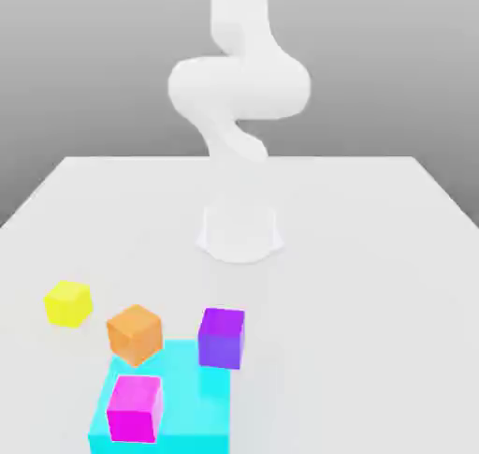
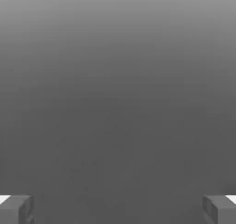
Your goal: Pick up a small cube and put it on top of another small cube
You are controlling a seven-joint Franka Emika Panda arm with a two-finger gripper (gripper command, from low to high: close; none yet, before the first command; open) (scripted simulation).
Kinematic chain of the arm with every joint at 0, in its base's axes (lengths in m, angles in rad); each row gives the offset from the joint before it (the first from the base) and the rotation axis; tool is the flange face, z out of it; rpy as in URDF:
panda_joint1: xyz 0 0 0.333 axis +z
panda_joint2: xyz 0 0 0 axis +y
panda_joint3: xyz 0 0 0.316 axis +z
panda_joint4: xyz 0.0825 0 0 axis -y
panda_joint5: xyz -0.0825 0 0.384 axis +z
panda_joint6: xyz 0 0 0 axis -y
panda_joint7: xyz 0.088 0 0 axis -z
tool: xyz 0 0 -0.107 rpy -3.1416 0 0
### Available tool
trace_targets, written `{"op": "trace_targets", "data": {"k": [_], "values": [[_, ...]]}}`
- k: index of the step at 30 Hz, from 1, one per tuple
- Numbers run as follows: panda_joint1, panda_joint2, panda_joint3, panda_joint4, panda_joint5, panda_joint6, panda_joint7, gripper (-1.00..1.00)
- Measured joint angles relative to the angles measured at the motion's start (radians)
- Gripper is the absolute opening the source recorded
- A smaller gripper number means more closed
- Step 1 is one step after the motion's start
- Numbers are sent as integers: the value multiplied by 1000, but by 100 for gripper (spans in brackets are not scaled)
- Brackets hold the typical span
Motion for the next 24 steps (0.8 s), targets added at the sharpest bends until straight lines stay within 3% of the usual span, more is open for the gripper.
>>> {"op": "trace_targets", "data": {"k": [15, 21, 24], "values": [[-71, 525, -466, -319, 93, 330, -467, 0], [-207, 713, -581, -445, 65, 462, -604, 0], [-244, 774, -553, -456, 101, 506, -660, 0]]}}
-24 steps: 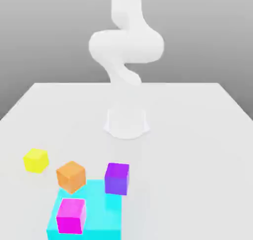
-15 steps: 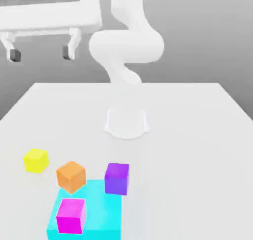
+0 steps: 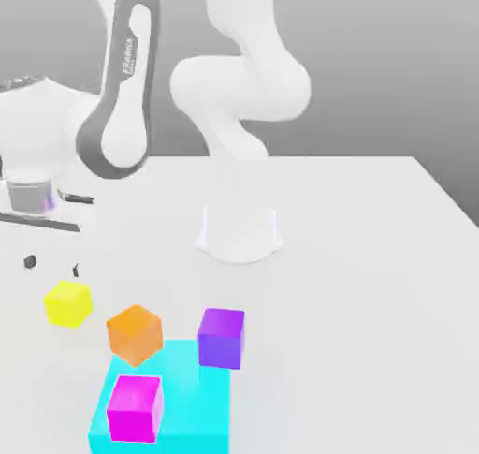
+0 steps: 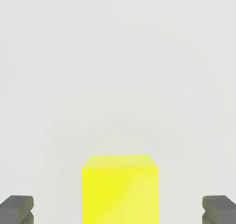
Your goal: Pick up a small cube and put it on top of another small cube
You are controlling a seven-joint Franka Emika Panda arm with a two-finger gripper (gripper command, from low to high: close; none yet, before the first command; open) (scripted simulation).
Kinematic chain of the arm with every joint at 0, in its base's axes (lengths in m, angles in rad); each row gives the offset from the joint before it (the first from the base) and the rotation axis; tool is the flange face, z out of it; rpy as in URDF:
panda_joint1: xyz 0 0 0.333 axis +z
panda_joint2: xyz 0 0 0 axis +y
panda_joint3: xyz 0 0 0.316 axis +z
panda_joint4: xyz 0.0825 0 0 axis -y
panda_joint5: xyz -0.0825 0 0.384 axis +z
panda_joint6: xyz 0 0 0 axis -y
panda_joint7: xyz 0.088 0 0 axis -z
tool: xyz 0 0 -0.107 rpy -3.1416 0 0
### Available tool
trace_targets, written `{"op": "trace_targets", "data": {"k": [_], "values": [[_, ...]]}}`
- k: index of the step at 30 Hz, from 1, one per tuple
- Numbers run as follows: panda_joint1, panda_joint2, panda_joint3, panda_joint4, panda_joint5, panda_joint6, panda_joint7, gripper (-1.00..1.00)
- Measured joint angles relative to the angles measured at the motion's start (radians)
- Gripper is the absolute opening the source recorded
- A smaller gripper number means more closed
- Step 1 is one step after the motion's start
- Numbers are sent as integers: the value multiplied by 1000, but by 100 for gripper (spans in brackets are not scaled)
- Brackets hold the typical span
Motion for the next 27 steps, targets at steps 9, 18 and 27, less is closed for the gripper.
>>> {"op": "trace_targets", "data": {"k": [9, 18, 27], "values": [[-153, 165, 233, 43, 317, 104, -241, 0], [-292, 249, 407, 62, 460, 161, -346, -100], [-161, 145, 228, 37, 260, 95, -198, -100]]}}
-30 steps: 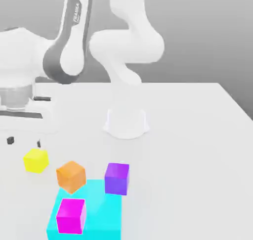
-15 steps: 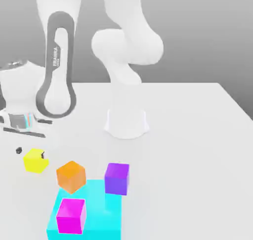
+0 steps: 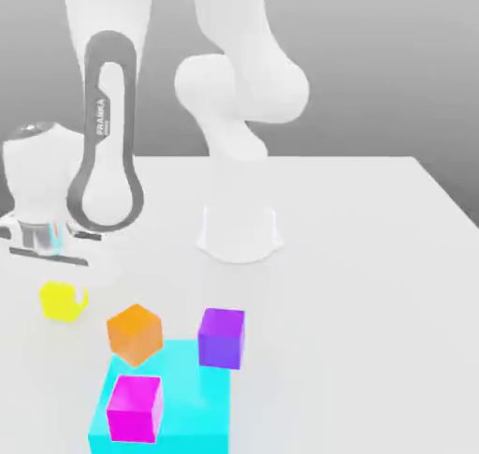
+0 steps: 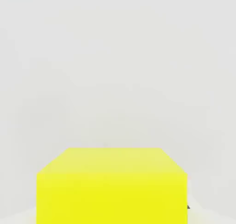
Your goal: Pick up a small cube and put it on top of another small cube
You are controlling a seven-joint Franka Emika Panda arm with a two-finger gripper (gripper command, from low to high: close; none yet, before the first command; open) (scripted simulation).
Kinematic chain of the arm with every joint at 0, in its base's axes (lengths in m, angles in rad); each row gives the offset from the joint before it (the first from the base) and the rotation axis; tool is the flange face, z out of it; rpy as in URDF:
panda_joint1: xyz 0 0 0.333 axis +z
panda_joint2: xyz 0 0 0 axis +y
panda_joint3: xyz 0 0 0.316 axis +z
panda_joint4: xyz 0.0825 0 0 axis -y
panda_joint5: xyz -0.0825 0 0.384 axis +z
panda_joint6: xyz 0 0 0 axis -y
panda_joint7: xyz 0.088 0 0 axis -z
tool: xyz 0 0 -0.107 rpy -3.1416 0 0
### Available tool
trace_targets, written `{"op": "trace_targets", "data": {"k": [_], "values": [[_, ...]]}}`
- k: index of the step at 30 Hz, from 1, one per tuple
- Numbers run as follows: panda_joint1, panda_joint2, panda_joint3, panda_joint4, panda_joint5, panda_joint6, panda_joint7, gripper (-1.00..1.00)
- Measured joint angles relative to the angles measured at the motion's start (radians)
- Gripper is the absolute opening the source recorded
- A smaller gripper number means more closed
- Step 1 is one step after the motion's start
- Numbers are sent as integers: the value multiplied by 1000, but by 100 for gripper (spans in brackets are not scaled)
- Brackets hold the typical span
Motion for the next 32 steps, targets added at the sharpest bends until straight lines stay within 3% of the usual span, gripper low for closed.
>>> {"op": "trace_targets", "data": {"k": [5, 10, 24, 28, 29, 32], "values": [[62, -93, -107, -25, -191, -58, 142, -100], [81, -166, -128, -29, -320, -126, 242, -100], [492, -131, 79, 459, -336, -581, 311, -100], [501, -33, 101, 476, -286, -505, 281, -100], [499, -11, 104, 471, -275, -479, 274, 100], [499, -11, 104, 471, -275, -479, 274, 100]]}}
